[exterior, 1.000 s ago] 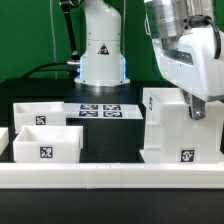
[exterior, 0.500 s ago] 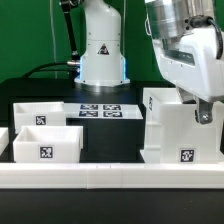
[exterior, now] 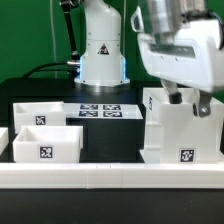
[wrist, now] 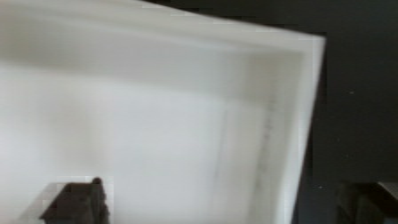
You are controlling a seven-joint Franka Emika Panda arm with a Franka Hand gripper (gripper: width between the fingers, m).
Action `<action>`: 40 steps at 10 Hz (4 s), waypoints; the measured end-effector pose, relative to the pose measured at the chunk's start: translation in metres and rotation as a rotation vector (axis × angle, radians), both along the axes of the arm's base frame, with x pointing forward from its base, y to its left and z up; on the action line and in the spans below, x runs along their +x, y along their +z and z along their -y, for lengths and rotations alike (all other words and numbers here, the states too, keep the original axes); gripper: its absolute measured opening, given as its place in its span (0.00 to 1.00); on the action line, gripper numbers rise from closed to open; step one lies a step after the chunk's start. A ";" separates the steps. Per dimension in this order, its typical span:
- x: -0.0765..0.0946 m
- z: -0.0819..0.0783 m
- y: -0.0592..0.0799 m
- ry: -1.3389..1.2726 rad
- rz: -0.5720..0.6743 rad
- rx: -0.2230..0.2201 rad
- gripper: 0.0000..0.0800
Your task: Assemble drawer
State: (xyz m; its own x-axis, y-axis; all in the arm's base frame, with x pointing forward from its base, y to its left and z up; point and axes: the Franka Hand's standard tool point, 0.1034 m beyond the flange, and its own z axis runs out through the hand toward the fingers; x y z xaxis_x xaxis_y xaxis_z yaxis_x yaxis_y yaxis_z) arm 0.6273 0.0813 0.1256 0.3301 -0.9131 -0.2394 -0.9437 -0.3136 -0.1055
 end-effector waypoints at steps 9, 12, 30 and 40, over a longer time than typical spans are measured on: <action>-0.032 0.034 0.028 0.458 -0.014 0.045 0.81; -0.050 0.075 0.018 0.723 -0.039 0.023 0.81; -0.067 0.143 -0.084 1.102 0.163 -0.198 0.81; -0.101 0.161 -0.118 1.156 0.189 -0.229 0.81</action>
Offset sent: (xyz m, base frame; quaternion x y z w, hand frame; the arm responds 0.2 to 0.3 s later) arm -0.0235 -0.0250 0.0202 -0.0805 -0.0305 -0.2559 0.9629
